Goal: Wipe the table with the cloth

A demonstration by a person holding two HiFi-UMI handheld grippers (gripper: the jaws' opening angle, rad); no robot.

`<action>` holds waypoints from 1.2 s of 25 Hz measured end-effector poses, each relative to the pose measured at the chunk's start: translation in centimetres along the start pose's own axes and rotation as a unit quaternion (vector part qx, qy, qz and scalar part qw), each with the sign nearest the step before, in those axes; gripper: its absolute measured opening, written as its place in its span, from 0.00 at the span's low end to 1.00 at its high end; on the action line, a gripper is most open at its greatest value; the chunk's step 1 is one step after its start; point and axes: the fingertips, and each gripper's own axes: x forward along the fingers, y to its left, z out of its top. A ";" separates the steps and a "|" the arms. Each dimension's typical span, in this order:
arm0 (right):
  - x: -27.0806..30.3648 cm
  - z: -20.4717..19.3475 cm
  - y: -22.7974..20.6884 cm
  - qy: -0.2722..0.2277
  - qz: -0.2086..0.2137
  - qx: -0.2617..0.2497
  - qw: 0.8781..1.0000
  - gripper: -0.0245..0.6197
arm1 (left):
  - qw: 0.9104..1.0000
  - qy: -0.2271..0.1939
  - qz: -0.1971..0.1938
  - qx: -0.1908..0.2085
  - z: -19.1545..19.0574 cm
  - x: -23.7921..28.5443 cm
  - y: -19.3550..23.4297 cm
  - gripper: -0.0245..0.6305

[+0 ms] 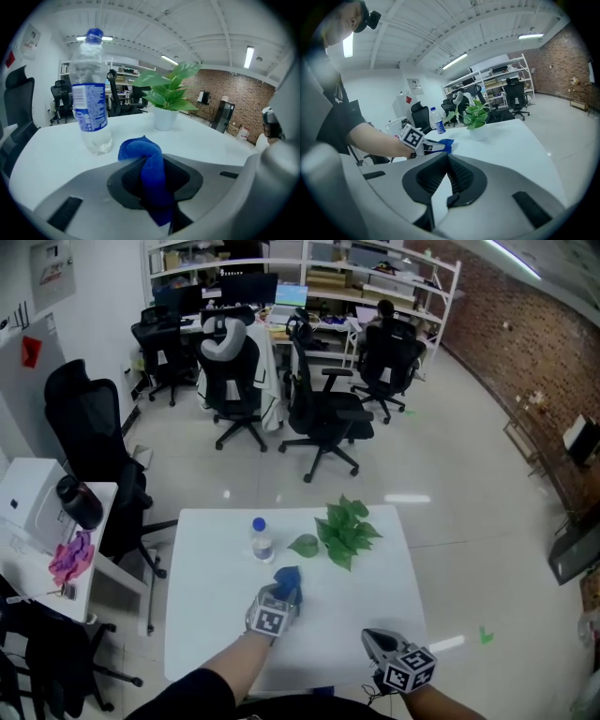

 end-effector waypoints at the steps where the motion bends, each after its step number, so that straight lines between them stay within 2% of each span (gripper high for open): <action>1: 0.1 0.0 0.2 -0.001 0.001 -0.002 1.000 0.05 | 1.000 -0.007 -0.007 -0.008 -0.5 -1.3 -0.5 0.16; 5: 0.3 -0.6 0.6 0.004 0.002 -0.027 1.000 0.05 | 0.997 -0.019 -0.035 -0.065 -3.1 -6.2 -2.2 0.16; 9: -0.2 -1.6 0.6 0.010 -0.005 -0.020 1.000 0.05 | 0.997 -0.012 -0.049 -0.066 -5.6 -10.1 -3.2 0.16; 12: -0.5 -1.8 1.1 0.011 -0.007 -0.020 1.000 0.05 | 0.997 -0.013 -0.044 -0.064 -6.4 -12.7 -2.0 0.16; 19: 0.8 -1.2 3.4 0.009 0.009 -0.032 0.999 0.05 | 0.997 -0.033 0.016 -0.075 -7.7 -19.8 4.9 0.16; 23: 1.8 -1.1 5.1 0.014 0.026 -0.038 0.999 0.05 | 0.993 -0.028 0.056 -0.098 -12.5 -25.1 8.6 0.16; 26: 3.0 -1.3 6.2 0.024 0.043 -0.049 0.998 0.05 | 0.990 -0.006 0.091 -0.106 -17.5 -28.8 10.4 0.16; 30: 5.6 -1.5 8.0 0.043 0.071 -0.074 0.994 0.05 | 0.980 0.015 0.132 -0.147 -22.6 -32.2 12.2 0.16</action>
